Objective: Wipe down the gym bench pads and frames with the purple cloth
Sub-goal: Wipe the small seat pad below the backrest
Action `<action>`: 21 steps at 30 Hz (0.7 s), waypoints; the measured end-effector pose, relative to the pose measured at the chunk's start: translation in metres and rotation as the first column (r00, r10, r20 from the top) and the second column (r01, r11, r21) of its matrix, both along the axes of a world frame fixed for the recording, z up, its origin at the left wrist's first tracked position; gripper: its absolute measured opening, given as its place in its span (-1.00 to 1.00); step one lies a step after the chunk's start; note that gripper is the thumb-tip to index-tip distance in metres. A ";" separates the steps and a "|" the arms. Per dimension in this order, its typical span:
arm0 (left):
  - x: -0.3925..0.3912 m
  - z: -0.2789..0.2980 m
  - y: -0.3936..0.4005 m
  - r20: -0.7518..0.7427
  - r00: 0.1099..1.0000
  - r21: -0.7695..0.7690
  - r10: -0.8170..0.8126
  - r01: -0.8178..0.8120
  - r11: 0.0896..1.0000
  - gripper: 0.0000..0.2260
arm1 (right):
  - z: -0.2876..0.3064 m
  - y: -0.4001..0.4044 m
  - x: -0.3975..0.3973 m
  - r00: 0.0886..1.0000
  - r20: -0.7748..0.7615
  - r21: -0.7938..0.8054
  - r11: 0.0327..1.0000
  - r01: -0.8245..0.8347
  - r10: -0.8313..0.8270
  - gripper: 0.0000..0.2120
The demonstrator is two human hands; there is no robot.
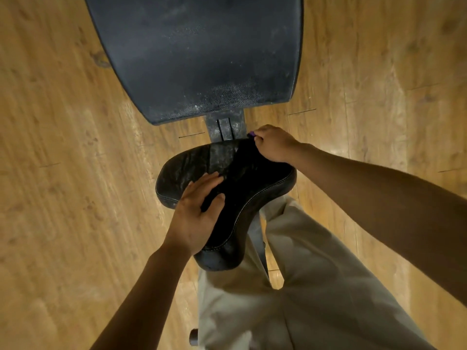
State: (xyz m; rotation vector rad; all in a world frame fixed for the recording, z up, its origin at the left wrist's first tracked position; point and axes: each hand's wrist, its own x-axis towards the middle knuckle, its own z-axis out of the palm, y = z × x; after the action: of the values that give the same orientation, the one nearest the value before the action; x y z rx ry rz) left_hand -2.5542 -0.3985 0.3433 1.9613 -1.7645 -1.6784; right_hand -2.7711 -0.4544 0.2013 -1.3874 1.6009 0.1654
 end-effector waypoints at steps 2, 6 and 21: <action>-0.001 0.000 0.000 0.002 1.000 0.007 0.006 -0.006 1.000 -0.69 | 0.007 0.001 0.004 0.996 -0.044 -0.025 0.997 -0.078 0.077 -0.60; -0.002 0.001 -0.001 -0.010 1.000 0.012 0.019 -0.019 1.000 -0.69 | 0.042 0.058 -0.003 0.986 0.094 -0.407 0.909 -0.090 0.139 -0.61; -0.005 0.003 0.000 -0.002 0.997 0.033 0.072 -0.072 0.997 -0.69 | 0.011 0.006 0.010 0.988 0.026 -0.102 0.984 -0.148 0.151 -0.60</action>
State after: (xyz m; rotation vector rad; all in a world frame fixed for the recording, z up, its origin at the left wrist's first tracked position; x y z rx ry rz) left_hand -2.5588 -0.3986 0.3466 2.0079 -1.6547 -1.6982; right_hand -2.7611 -0.4485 0.2122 -1.5808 1.4945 0.1524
